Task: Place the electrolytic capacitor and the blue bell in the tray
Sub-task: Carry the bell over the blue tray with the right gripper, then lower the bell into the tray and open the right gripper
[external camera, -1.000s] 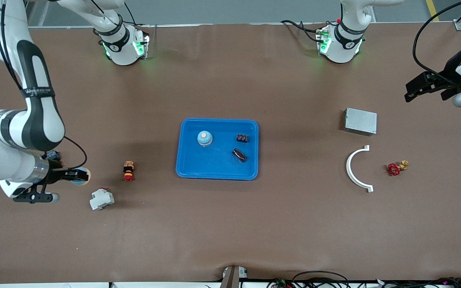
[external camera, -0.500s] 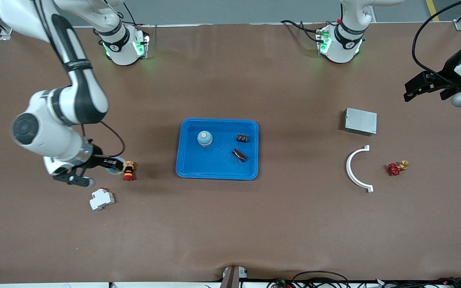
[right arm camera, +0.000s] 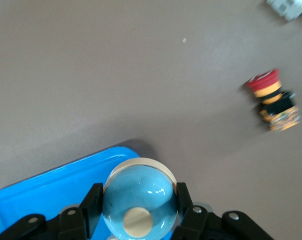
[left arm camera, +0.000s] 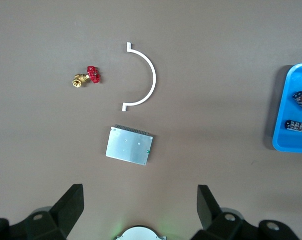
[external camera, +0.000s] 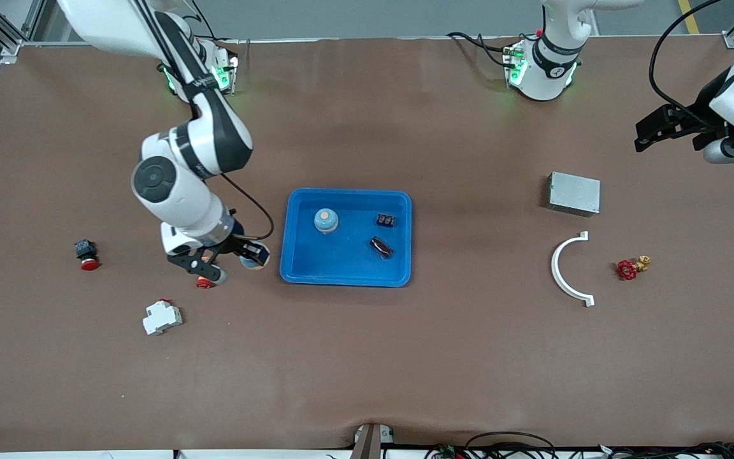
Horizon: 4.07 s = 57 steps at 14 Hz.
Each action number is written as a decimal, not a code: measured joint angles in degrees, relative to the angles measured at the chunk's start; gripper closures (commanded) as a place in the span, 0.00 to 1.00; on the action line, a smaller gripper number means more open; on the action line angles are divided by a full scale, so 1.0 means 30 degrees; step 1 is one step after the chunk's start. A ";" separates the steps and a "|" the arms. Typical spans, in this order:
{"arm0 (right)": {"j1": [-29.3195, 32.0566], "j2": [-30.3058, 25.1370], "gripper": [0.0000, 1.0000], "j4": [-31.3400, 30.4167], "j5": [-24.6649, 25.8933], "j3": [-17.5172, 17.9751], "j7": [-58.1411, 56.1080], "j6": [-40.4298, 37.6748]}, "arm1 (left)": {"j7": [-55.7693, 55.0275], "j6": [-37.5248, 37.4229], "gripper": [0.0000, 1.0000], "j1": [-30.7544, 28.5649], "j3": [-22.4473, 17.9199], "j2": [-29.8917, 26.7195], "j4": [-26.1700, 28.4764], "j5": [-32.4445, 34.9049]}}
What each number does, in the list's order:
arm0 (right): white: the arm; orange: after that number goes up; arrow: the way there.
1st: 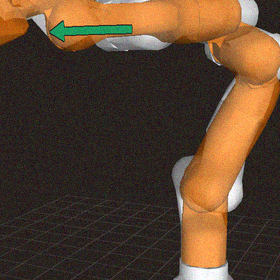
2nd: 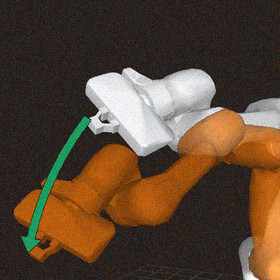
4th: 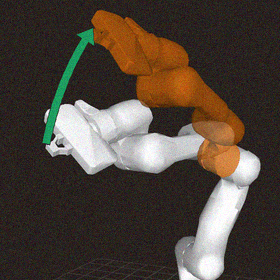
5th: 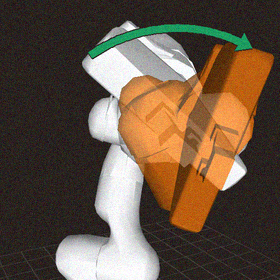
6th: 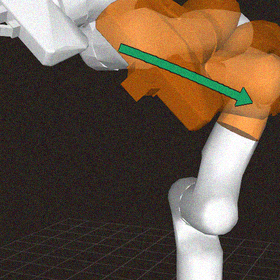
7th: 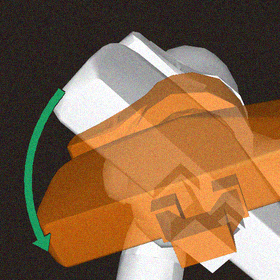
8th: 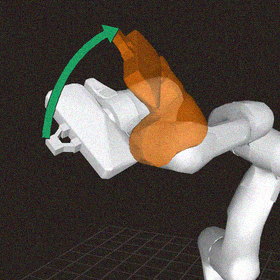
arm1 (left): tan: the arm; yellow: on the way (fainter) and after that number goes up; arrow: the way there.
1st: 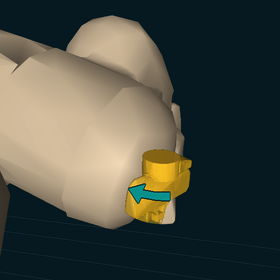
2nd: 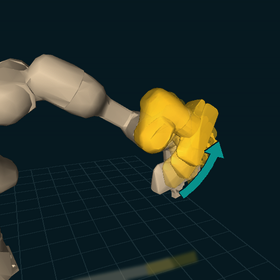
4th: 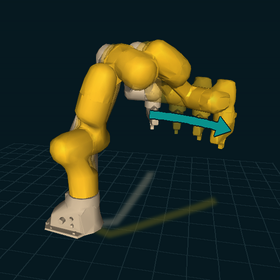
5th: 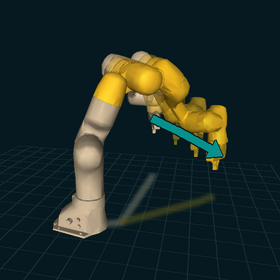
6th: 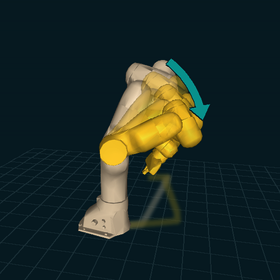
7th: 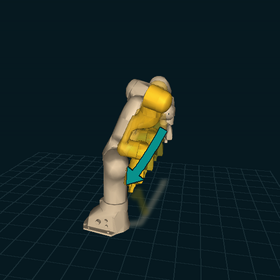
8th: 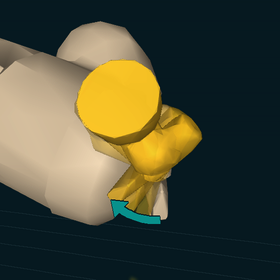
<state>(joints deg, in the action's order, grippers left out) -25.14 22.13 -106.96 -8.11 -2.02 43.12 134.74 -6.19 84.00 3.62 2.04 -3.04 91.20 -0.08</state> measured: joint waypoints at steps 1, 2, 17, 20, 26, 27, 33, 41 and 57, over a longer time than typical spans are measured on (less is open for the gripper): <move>-0.0332 0.0359 1.00 0.0003 0.0031 -0.0007 0.0555 0.0229 | 0.0004 0.0000 0.00 0.0006 0.0009 0.0000 0.0000 0.0000; -0.0631 0.0728 1.00 0.0026 0.0047 -0.0018 0.1040 0.0389 | 0.0017 0.0000 0.00 0.0014 0.0052 0.0004 0.0001 0.0000; -0.3346 0.4980 1.00 0.2946 0.1217 -0.0058 0.6462 0.0592 | 0.1442 0.1856 0.00 -0.1191 0.0431 -0.0067 0.0538 0.1166; -0.3360 0.5184 1.00 0.3030 0.1217 -0.0058 0.6578 0.0619 | 0.1442 0.1837 0.00 -0.1346 0.0429 -0.0231 0.0536 0.0755; -0.3504 0.5582 1.00 0.3185 0.1219 -0.0058 0.6972 0.1036 | 0.1443 0.1824 0.00 -0.1664 0.0430 -0.0254 0.0536 0.0690; -0.3524 0.5717 1.00 0.3227 0.1219 -0.0059 0.7067 0.1141 | 0.1443 0.1822 0.00 -0.1664 0.0435 -0.0254 0.0536 0.0689; -0.3620 0.6060 1.00 0.3468 0.1225 -0.0059 0.7359 0.1281 | 0.1443 0.1822 0.00 -0.1665 0.0460 -0.0256 0.0518 0.0549; -0.3621 0.6159 0.00 0.3476 0.1909 -0.0067 0.7903 0.1297 | 0.1443 0.1822 0.00 -0.1668 0.0460 -0.0257 0.0500 0.0538; -0.2724 0.5917 0.00 0.6475 0.1981 -0.0613 0.6250 -0.2832 | 0.1443 0.1821 0.00 -0.1669 0.0460 -0.0258 0.0389 0.0537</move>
<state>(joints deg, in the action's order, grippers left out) -33.31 39.88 -87.54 -2.17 -3.86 61.87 126.24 -1.86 89.46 -1.39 3.42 -3.82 92.37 1.53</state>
